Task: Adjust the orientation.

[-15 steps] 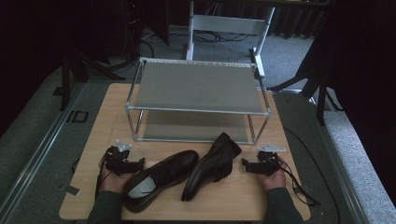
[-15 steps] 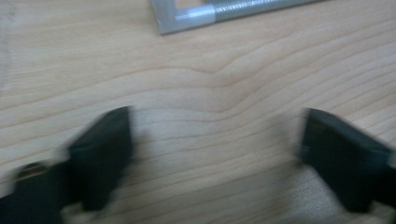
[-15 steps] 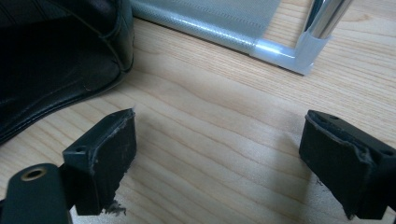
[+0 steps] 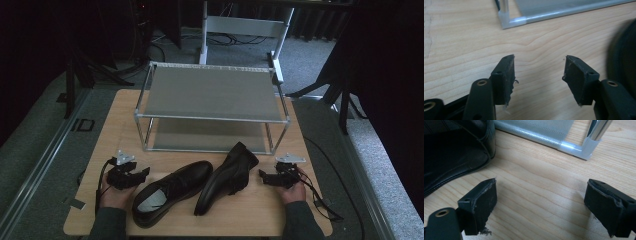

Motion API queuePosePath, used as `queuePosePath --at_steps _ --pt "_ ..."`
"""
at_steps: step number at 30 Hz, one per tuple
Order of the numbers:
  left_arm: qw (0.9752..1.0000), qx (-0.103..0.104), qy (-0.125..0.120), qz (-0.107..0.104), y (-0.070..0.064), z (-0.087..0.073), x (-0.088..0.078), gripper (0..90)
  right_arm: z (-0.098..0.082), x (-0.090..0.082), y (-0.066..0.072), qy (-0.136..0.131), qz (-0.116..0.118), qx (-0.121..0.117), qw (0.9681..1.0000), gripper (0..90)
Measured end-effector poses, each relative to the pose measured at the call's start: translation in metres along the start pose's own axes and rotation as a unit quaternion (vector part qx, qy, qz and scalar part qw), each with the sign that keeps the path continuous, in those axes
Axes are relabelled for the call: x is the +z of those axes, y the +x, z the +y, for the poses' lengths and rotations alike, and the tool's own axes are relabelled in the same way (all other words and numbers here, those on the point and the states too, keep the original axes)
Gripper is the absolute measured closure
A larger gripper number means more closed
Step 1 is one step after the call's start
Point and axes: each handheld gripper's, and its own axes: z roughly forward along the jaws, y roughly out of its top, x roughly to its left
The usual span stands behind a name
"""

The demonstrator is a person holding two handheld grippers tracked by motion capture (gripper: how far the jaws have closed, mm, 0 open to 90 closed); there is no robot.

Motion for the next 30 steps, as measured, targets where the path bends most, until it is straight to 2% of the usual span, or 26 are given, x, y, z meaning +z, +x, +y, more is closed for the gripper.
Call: queuePosePath --at_steps 3,6,10,14,15,16,17,18,20,21,24,28,30 --pt "0.9999 0.017 0.002 -0.003 -0.004 -0.002 -0.008 45.5 0.0 0.0 0.0 0.0 0.0 0.0 1.0 10.9" --pt "0.9996 0.024 0.007 -0.008 -0.007 -0.007 -0.013 47.7 0.0 0.0 0.0 0.0 0.0 0.001 1.0 11.0" --pt "0.9996 0.015 0.022 -0.007 -0.004 -0.019 -0.022 53.7 -0.001 0.0 0.001 -0.001 0.0 0.0 1.0 11.0" --pt "0.9994 0.019 0.025 -0.013 -0.003 -0.027 -0.026 59.3 -0.001 -0.001 0.001 0.0 0.0 0.0 1.0 11.0" --pt "0.9992 0.026 0.026 -0.015 -0.003 -0.029 -0.028 61.3 -0.001 -0.001 0.001 0.0 0.0 0.0 1.0 11.0" --pt "0.9984 0.043 0.028 -0.022 -0.006 -0.033 -0.031 68.1 -0.001 -0.001 0.001 -0.001 0.0 0.0 1.0 11.0" --pt "0.9984 0.043 0.028 -0.022 -0.006 -0.033 -0.031 71.7 -0.001 -0.001 0.001 0.0 0.0 0.0 1.0 11.0" --pt "0.998 0.05 0.03 -0.024 -0.007 -0.035 -0.032 71.7 -0.001 -0.001 0.001 0.0 0.0 0.0 1.0 11.0" --pt "0.997 0.063 0.038 -0.023 -0.011 -0.037 -0.033 79.4 -0.001 -0.001 0.001 0.0 0.0 0.0 1.0 11.0" --pt "0.9966 0.068 0.041 -0.023 -0.012 -0.038 -0.034 86.4 -0.001 -0.001 0.001 0.0 0.0 0.0 1.0 11.0" --pt "0.9961 0.068 0.048 -0.027 -0.015 -0.043 -0.037 89.6 -0.001 -0.001 0.001 0.0 0.0 -0.001 1.0 11.1" --pt "0.9961 0.067 0.048 -0.032 -0.016 -0.046 -0.039 89.7 -0.002 -0.003 0.002 -0.004 0.001 -0.001 1.0 16.5" --pt "0.9956 0.072 0.047 -0.037 -0.017 -0.047 -0.04 89.7 -0.003 -0.006 0.003 -0.006 0.0 0.0 1.0 29.2"
